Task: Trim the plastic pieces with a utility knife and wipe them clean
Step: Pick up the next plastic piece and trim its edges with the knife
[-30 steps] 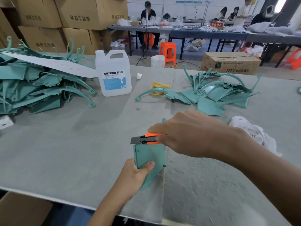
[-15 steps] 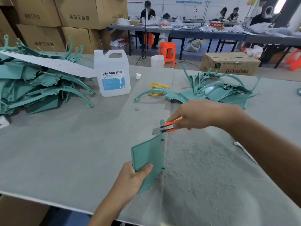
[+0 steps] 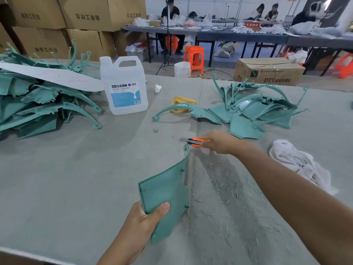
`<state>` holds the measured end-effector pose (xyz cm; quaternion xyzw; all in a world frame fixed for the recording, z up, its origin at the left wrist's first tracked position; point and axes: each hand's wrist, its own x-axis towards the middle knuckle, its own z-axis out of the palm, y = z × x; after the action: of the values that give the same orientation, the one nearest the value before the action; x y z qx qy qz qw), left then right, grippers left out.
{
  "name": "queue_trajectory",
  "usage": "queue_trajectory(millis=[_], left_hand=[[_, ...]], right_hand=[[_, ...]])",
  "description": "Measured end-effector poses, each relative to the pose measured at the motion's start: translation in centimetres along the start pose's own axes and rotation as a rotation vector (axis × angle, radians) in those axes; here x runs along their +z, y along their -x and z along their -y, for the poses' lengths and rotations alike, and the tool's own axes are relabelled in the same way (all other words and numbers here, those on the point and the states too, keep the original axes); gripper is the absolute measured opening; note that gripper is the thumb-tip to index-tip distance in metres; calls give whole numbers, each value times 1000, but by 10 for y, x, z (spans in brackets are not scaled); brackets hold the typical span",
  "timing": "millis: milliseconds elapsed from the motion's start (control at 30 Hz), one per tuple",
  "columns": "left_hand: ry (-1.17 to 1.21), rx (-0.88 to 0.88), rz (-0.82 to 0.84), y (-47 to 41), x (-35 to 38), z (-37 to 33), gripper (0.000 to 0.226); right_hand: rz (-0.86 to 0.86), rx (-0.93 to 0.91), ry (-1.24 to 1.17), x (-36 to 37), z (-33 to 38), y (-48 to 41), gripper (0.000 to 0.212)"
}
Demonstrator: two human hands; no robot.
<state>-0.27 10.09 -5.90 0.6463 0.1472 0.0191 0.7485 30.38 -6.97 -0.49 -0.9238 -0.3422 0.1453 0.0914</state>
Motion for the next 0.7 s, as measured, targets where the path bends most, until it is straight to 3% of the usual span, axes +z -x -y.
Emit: queue_trajectory(millis=[200,300,367,500,600,700], left_hand=[[156,-50,-79,4,4,-5,36],[301,-89,-106,7,7,-11,36],[360,-101,-108,10,10,-15,35],[381,-104,-35,15,21,-19,33],[387,-122,58,18,30,-15,46],[393,-145,123,24,36,-13,65]], right_hand=[[-142,34,17,12,5,15,28],[-270,114,-116,20,13,35,33],[-319,148,-348,25,22,54,36],[-323,175,-1041,40,57,96,40],[-336,224,-1471,47,79,111,40],[-403,241,-1714,47,87,117,31]])
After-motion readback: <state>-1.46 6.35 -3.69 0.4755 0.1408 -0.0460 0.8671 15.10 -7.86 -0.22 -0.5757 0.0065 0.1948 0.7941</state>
